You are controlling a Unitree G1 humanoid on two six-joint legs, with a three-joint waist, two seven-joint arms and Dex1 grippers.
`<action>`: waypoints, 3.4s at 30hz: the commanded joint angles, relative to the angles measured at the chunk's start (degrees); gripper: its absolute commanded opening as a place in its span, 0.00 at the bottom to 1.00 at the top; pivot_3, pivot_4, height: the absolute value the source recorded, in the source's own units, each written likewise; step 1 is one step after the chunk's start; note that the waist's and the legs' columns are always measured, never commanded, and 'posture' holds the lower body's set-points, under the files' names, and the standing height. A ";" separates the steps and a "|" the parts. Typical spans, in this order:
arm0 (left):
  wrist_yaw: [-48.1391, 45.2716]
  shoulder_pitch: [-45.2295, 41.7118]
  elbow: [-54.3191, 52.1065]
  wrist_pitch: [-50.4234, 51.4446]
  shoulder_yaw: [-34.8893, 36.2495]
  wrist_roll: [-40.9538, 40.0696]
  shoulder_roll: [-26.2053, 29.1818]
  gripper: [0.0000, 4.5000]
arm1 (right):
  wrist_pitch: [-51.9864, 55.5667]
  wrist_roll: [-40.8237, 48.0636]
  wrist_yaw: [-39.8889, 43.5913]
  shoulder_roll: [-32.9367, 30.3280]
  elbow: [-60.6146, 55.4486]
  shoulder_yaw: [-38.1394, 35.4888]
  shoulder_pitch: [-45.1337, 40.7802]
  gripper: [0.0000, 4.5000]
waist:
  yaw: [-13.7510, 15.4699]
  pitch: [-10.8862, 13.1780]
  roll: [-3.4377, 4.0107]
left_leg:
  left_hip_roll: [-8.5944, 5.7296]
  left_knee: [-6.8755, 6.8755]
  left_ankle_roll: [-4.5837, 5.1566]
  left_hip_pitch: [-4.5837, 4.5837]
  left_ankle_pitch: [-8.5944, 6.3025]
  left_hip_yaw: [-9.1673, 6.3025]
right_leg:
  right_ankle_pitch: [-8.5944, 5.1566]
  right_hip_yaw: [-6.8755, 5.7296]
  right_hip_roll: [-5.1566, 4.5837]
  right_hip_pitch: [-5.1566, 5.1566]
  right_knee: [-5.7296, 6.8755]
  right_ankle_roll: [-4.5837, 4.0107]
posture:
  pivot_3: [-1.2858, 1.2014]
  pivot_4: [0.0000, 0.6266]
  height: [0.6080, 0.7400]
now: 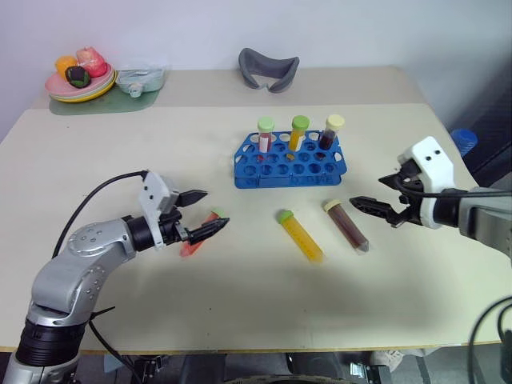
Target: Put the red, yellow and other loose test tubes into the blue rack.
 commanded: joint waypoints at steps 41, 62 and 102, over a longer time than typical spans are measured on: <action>-4.54 6.43 -3.43 -12.01 -11.60 7.43 -4.39 1.00 | -9.47 72.34 -81.10 -5.95 30.33 40.67 -22.12 0.59 | 0.10 0.00 0.05 | 0.01 0.17 0.15 -0.89 -0.06 -0.05 | 0.01 -0.05 -0.01 -0.80 0.07 0.01 | 0.52 0.24 1.00; 1.26 5.22 -4.08 -8.75 -7.07 3.50 -6.99 1.00 | -39.29 29.85 -50.80 -4.13 -0.36 18.10 -8.28 0.18 | 0.99 -0.05 -0.01 | 0.01 0.12 0.15 -0.93 -0.06 -0.09 | 0.00 -0.12 -0.03 -0.81 -0.02 0.02 | 0.52 0.24 1.00; 4.20 -3.78 -3.42 -6.64 -7.03 0.13 -13.59 1.00 | -92.52 -30.97 -27.05 39.27 35.04 12.49 0.95 0.40 | -0.26 -0.06 0.08 | 0.00 0.15 -0.08 -0.77 0.08 -0.04 | 0.03 -0.05 -0.02 -0.80 0.29 0.00 | 0.52 0.24 1.00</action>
